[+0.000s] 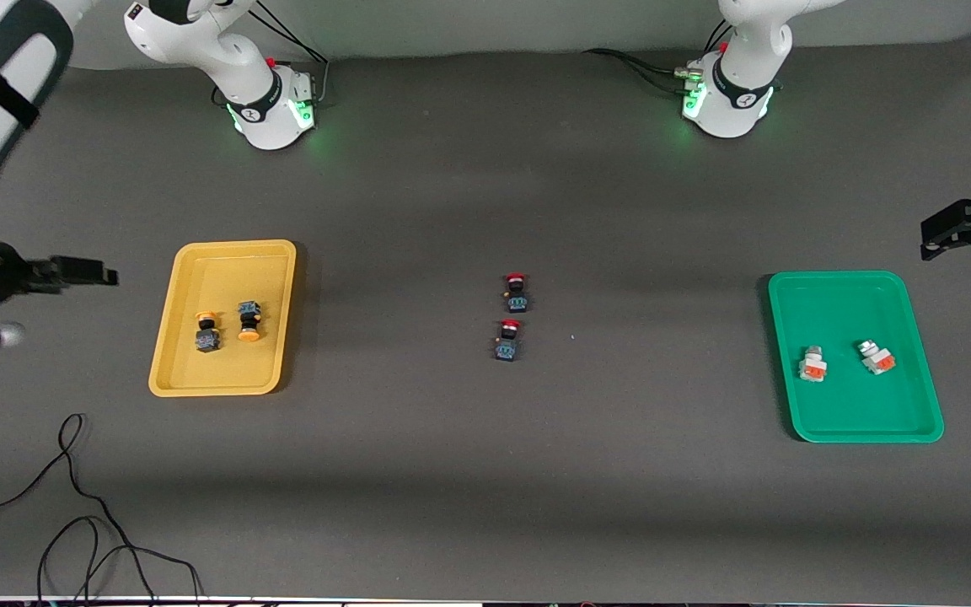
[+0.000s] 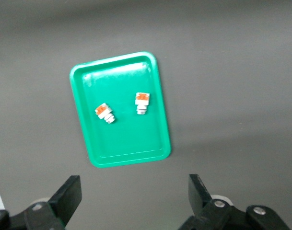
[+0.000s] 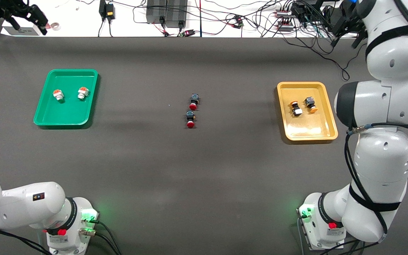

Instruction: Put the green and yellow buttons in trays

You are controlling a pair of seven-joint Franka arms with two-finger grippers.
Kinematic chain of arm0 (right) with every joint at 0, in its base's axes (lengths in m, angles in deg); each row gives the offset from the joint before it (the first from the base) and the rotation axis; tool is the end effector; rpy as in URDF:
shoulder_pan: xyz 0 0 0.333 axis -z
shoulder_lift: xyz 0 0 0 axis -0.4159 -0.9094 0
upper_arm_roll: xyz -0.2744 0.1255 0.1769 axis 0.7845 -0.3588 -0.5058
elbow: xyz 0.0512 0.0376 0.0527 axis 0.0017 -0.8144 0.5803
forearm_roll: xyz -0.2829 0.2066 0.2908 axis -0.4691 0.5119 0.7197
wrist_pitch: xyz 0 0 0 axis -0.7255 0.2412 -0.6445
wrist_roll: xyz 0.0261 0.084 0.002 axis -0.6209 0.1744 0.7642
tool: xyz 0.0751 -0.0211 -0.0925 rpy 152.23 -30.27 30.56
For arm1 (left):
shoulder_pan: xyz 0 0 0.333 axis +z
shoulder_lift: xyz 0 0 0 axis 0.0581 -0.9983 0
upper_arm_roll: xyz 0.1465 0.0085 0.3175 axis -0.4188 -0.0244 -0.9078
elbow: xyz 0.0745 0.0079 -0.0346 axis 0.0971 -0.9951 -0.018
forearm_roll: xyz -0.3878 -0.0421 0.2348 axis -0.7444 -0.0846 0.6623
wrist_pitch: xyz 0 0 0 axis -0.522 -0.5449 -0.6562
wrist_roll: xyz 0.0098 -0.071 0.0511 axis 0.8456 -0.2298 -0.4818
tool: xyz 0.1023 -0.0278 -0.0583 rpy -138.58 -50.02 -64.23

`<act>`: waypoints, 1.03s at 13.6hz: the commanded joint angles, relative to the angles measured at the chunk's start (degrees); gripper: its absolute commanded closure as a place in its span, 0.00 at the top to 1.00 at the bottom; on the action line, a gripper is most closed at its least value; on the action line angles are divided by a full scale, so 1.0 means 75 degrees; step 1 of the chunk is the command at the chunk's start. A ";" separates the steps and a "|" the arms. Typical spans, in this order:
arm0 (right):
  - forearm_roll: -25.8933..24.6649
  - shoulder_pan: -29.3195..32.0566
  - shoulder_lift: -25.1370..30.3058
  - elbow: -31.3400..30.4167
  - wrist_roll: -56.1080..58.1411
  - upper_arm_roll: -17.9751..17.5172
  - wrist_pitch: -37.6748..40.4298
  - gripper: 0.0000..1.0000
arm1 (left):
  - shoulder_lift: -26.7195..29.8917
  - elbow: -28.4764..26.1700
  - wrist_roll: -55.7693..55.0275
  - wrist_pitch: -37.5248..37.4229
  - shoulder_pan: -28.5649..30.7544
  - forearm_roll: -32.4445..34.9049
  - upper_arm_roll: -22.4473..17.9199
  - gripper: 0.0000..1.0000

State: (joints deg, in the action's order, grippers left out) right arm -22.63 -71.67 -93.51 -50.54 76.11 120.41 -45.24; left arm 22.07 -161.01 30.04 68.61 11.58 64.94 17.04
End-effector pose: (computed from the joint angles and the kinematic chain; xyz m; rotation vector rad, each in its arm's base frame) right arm 0.6624 -0.0631 0.5928 -3.0011 -0.0574 0.4057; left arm 0.6347 0.0184 0.6375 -3.0518 0.2734 0.0128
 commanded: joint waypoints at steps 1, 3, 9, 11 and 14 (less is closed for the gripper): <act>-0.0207 0.0021 -0.0040 0.0803 -0.0800 0.0211 0.0598 0.99 | -0.0011 0.0246 -0.0096 -0.0216 -0.0100 -0.0114 0.0119 0.99; -0.0267 0.0021 -0.0028 0.0886 -0.1282 0.0200 0.0669 0.99 | -0.0011 0.0328 -0.0108 -0.0205 -0.0428 -0.0219 0.0003 0.99; -0.0138 -0.0178 -0.0028 0.0910 -0.2525 0.0117 0.0623 0.99 | -0.0057 0.0294 -0.0260 -0.0064 -0.2141 -0.0313 -0.1534 0.99; 0.0270 -0.0167 0.0018 0.0817 -0.3039 0.0235 0.0622 0.99 | -0.0081 0.0258 -0.0249 0.0075 -0.3216 -0.0337 -0.2807 0.99; 0.0343 -0.0061 0.0112 0.0816 -0.3335 0.0072 0.0599 0.99 | -0.0069 0.0270 -0.0248 0.0100 -0.3067 -0.0337 -0.2706 0.99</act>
State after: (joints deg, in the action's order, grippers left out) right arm -21.30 -72.56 -93.42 -44.90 53.60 121.46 -41.31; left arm 21.61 -159.66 28.89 69.06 -10.80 62.84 -2.51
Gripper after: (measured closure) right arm 0.004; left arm 0.004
